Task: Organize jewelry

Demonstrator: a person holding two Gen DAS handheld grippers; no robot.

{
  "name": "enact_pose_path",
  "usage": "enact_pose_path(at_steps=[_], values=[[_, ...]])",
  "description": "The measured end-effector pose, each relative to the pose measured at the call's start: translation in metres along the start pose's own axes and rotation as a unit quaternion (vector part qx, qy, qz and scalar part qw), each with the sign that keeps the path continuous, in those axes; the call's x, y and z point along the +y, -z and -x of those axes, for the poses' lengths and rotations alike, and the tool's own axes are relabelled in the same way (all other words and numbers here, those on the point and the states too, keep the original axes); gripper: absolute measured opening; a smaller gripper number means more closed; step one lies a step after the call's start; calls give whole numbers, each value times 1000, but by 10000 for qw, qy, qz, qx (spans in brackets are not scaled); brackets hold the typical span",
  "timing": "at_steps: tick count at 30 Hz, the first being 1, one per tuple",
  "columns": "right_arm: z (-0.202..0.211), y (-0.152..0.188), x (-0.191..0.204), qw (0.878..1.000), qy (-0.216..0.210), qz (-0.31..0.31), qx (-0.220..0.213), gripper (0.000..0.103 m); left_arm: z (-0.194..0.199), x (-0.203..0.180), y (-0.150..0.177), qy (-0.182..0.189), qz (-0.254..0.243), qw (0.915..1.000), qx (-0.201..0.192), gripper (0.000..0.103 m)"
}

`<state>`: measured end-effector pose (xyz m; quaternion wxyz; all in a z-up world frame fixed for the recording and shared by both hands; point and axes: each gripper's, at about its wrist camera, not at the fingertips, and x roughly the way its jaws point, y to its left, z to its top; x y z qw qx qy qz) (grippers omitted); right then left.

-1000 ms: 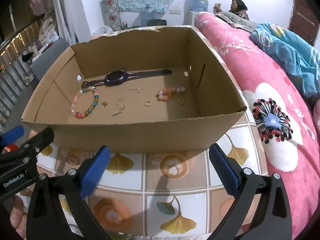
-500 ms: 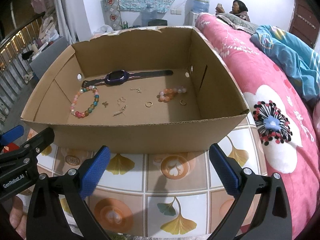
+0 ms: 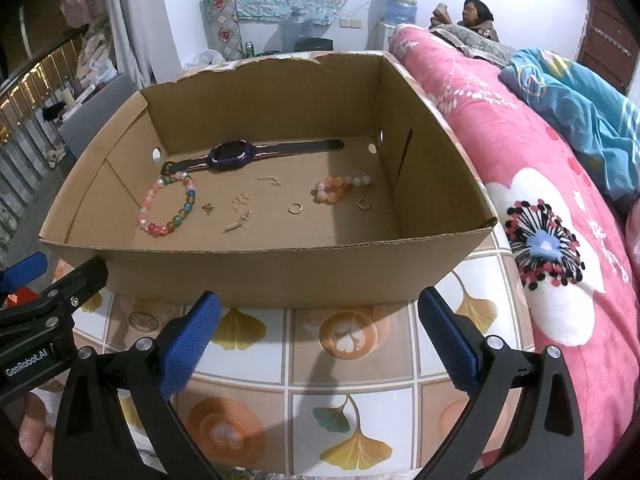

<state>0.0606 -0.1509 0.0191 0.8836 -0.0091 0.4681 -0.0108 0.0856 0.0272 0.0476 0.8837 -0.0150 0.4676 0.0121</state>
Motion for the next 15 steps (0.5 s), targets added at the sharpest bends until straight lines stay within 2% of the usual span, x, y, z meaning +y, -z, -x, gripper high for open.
enact_pose_path(at_steps=[15], values=[[0,-1,-1,10000,8,-11,-6,96,0,0,0,3,2,10000,8,95]])
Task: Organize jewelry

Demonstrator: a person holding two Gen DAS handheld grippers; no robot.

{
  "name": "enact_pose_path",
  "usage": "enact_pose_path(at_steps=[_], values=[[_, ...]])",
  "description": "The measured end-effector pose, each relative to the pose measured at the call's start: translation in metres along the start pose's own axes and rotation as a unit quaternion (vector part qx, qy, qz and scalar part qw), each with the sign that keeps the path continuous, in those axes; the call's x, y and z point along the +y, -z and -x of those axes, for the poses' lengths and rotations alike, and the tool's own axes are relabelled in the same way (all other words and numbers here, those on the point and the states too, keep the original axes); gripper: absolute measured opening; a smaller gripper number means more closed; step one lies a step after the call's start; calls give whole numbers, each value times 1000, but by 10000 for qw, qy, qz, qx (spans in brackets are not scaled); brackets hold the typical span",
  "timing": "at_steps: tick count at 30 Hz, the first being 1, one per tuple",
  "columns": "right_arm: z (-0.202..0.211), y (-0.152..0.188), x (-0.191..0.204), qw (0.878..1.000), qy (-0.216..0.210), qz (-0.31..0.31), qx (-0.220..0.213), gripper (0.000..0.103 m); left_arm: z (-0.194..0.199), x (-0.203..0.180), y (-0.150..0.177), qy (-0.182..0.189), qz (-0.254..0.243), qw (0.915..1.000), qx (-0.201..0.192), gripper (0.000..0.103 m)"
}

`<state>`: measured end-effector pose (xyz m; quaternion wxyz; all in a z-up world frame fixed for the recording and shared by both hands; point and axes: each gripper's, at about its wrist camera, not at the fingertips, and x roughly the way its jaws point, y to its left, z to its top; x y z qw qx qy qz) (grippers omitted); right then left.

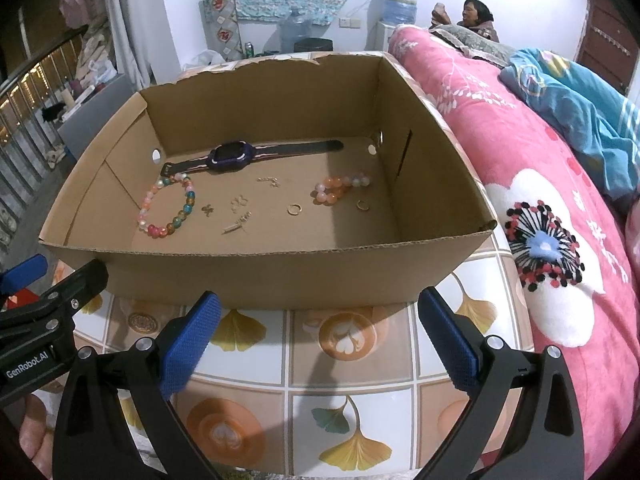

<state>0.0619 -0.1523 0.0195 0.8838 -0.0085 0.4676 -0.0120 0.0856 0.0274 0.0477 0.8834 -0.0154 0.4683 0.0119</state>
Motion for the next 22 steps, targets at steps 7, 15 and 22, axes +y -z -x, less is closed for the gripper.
enact_pose_path(at_steps=[7,15,22], values=[[-1,-1,0,10000,3,5,1,96,0,0,0,-1,1,10000,0,95],[-1,-1,1,10000,-6,2,8,96,-1,0,1,6,6,10000,8,95],[-2,-1,0,10000,0,-18,17,96,-2,0,2,13,13,10000,21,95]])
